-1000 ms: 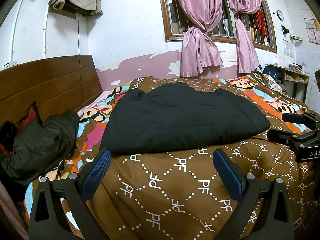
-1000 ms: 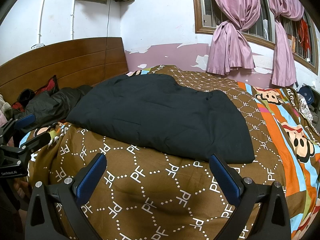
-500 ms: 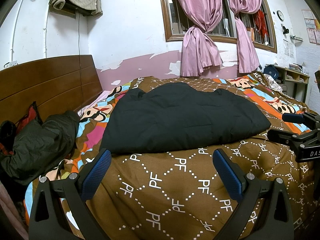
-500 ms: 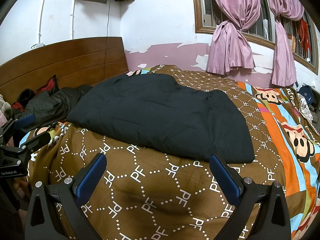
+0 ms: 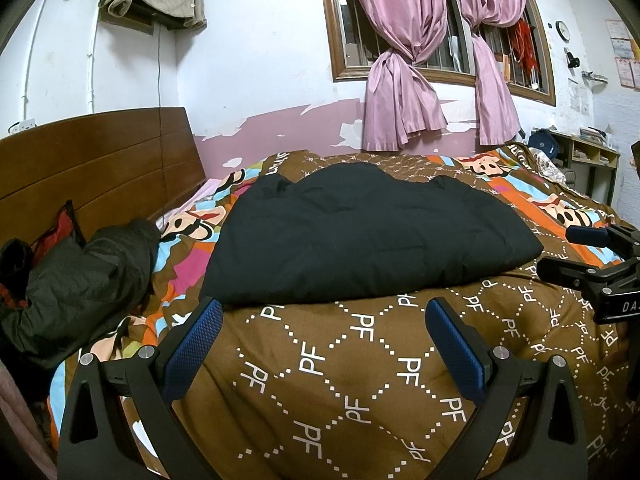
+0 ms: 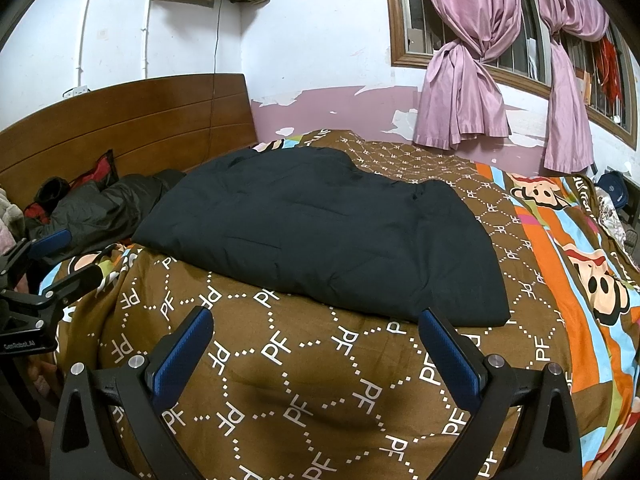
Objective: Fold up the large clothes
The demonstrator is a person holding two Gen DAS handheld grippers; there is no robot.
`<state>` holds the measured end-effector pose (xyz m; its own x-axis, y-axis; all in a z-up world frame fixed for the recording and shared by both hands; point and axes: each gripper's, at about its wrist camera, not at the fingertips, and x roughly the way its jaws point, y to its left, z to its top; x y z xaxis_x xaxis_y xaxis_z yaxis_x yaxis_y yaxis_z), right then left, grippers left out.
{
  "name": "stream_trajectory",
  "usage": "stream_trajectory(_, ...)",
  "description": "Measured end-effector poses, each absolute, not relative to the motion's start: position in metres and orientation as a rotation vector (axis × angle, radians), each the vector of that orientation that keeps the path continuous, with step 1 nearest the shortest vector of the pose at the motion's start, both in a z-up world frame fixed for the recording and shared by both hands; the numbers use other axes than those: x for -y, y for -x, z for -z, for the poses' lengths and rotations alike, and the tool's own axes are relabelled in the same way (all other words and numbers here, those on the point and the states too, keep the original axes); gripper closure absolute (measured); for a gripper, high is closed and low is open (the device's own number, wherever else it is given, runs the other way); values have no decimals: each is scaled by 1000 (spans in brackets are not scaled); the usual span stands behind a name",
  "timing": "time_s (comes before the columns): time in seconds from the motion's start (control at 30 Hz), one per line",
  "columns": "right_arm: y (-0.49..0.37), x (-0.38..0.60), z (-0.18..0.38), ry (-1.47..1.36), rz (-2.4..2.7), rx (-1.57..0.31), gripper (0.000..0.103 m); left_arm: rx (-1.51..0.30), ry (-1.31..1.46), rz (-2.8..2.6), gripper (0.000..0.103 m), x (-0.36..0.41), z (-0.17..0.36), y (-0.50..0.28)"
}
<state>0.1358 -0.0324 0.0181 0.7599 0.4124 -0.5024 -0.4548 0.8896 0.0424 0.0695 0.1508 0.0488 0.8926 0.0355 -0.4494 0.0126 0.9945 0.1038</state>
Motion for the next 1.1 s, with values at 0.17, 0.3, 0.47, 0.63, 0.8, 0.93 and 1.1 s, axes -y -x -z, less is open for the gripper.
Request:
stream_trajectory(0.17, -136, 33, -18, 85, -473, -527, 0, -467, -107, -12, 4, -151, -49, -70)
stream_trajectory(0.3, -136, 33, -18, 85, -473, -528, 0, -467, -107, -11, 4, -152, -49, -70)
stream_trajectory(0.47, -136, 33, -18, 85, -473, -527, 0, -468, -106, -12, 4, -151, -49, -70)
stream_trajectory(0.63, -136, 33, -18, 85, -473, -528, 0, -469, -105, -11, 4, -153, -48, -69)
stream_trajectory(0.8, -136, 33, -19, 85, -474, -528, 0, -468, -105, -12, 4, -152, -48, -69)
stream_trajectory(0.93, -136, 34, -19, 84, -473, -529, 0, -470, -104, -11, 4, -153, -49, -69)
stream_trajectory(1.1, -136, 34, -19, 85, -474, -528, 0, -484, -98, -11, 4, -154, -46, -69)
